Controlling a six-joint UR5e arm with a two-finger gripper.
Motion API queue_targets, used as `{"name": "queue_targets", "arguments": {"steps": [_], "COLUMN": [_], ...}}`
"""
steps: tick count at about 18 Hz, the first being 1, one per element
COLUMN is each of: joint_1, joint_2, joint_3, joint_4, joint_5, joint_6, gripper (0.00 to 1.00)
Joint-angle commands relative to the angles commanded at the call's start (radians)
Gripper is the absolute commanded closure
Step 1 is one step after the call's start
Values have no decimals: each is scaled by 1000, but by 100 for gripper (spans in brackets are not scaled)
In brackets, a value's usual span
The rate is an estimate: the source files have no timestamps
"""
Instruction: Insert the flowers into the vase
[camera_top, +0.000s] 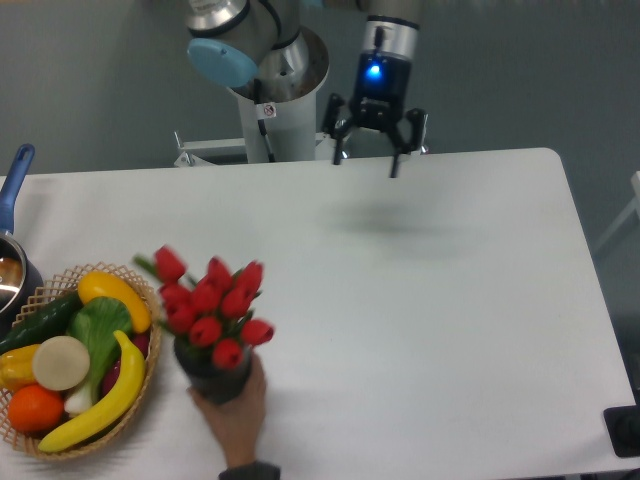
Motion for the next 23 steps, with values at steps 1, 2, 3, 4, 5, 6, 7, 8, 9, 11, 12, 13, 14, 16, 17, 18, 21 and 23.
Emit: {"name": "queue_targets", "arguments": {"steps": [1, 2, 3, 4, 5, 6, 7, 8, 9, 11, 12, 13, 14, 16, 17, 18, 21, 23], "joint_1": [0, -2, -11, -27, -40, -55, -76, -96, -118, -179, -219, -257, -284, -296, -296, -295, -298, -299], "joint_2": [-46, -94, -147, -201, -252, -295, -330, -353, -381, -456, -500, -538, -565, -620, -644, -667, -726, -738], "joint_3": [46, 93, 140, 186, 232, 275, 316, 351, 388, 479, 529, 574, 609, 673, 703, 733, 787, 792], "joint_4": [0, 3, 5, 6, 6, 8, 8, 8, 6, 5, 5, 5, 2, 2, 0, -1, -3, -3], "joint_5": [26, 66, 101, 121, 135, 161, 199, 245, 291, 406, 481, 561, 624, 658, 658, 655, 675, 695], "joint_6": [5, 6, 8, 9, 14, 20, 21, 23, 23, 25, 23, 22, 15, 14, 12, 12, 9, 9], "gripper": [0, 0, 0, 0, 0, 0, 0, 0, 0, 0, 0, 0, 0, 0, 0, 0, 0, 0]}}
